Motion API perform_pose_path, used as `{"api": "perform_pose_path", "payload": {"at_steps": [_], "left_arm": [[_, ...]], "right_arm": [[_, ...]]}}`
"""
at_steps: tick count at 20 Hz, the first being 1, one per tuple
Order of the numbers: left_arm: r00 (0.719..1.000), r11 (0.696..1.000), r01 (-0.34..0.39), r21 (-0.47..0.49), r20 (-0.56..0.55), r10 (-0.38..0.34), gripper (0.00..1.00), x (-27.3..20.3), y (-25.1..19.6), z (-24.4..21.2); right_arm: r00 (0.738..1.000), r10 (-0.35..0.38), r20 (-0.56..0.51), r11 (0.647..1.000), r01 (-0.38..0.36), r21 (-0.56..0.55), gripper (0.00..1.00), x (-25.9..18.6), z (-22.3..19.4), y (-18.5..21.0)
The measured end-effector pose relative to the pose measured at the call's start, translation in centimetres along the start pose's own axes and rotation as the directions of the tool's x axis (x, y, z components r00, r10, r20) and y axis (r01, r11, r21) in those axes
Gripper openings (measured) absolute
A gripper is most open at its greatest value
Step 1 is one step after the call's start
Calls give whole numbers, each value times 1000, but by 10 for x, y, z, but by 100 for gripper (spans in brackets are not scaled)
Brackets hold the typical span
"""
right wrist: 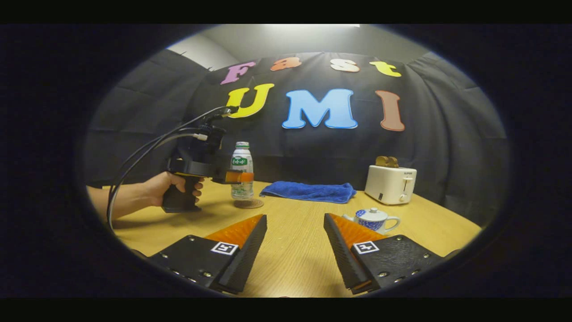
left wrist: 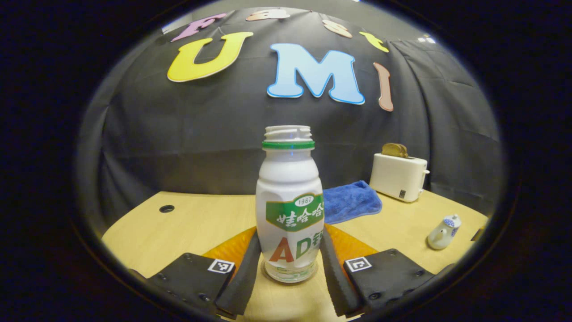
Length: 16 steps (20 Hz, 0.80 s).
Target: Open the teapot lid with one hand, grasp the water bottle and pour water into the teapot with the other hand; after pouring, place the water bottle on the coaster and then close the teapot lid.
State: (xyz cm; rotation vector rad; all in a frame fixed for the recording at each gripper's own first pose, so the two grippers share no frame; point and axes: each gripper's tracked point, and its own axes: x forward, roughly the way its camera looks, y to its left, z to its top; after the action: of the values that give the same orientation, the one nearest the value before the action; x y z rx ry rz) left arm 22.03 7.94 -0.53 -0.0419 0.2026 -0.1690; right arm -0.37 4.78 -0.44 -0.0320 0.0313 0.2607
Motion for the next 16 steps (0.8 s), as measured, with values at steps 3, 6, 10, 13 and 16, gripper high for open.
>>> {"api": "perform_pose_path", "payload": {"at_steps": [3,6,10,13,16], "left_arm": [[1000,1000,7,3,-5,-7,78,9,-3,-4],[1000,1000,-6,20,-22,7,78,16,-1,-11],[999,1000,-15,13,-36,15,75,19,2,-20],[999,1000,-20,14,-28,20,79,20,2,-20],[1000,999,-16,28,-23,17,73,20,-3,-21]], "right_arm": [[999,-36,18,999,35,34,78,-1,5,-13],[999,-46,29,999,46,18,79,-1,4,-16],[998,-54,31,998,54,17,79,0,4,-17],[998,-55,31,998,54,17,79,-1,5,-17],[998,-56,32,998,56,17,78,0,5,-18]]}}
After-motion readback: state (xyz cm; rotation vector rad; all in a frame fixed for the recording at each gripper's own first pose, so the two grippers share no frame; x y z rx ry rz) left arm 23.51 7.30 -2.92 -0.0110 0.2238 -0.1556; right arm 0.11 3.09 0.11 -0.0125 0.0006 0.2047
